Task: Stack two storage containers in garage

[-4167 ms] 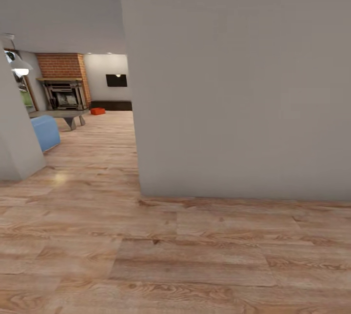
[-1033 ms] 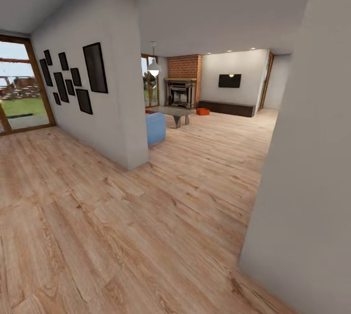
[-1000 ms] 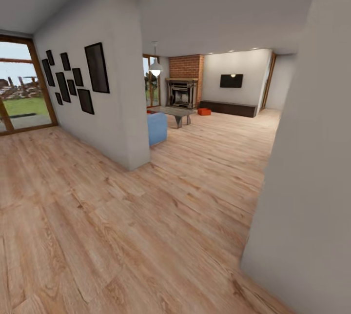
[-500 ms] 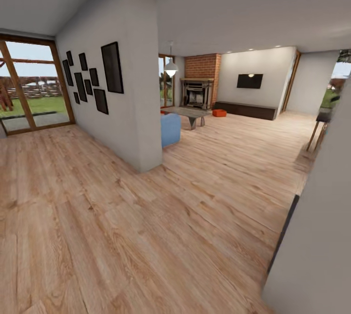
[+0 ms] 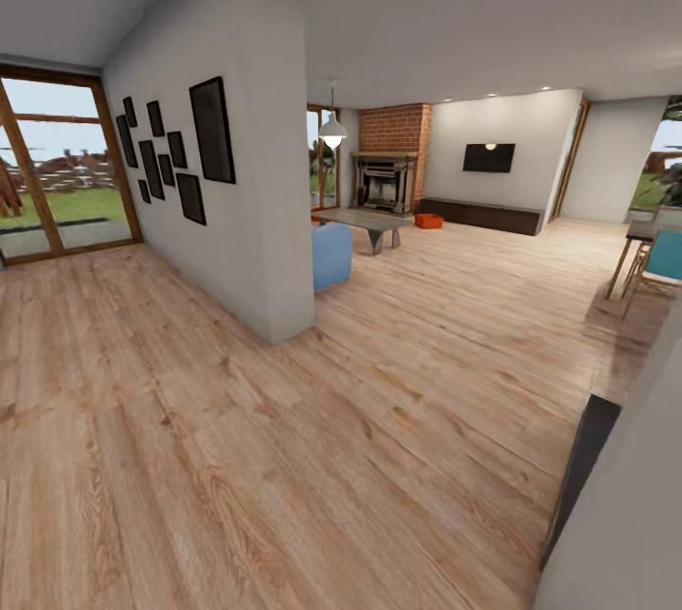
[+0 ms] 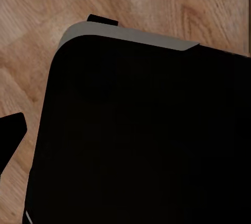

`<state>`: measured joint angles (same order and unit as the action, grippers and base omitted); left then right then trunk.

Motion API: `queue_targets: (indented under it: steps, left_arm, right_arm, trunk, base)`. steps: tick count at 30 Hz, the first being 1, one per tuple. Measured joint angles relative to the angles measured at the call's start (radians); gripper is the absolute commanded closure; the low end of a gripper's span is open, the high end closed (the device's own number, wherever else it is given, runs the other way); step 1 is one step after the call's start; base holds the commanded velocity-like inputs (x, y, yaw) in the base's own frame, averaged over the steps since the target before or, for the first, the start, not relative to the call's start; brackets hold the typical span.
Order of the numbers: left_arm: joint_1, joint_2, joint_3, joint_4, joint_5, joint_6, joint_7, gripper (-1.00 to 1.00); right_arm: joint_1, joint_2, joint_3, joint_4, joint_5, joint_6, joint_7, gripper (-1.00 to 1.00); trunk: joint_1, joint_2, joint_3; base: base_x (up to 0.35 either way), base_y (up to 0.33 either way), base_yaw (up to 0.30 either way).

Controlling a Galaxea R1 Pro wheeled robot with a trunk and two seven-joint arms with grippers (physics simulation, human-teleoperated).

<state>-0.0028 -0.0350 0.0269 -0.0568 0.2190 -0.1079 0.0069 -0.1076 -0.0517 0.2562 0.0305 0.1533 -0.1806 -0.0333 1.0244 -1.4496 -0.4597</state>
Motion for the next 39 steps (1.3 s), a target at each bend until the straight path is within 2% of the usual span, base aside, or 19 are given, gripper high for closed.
queue_targets:
  steps: [39]
  left_arm:
    - [0.0,-0.001,0.0,0.0,0.0,0.0,0.0,-1.0]
  right_arm:
    - [0.0,0.009,0.0,0.0,-0.001,0.0,0.0,-1.0]
  trunk:
    - [0.0,0.0,0.0]
  base:
    - [0.325,0.0,0.0]
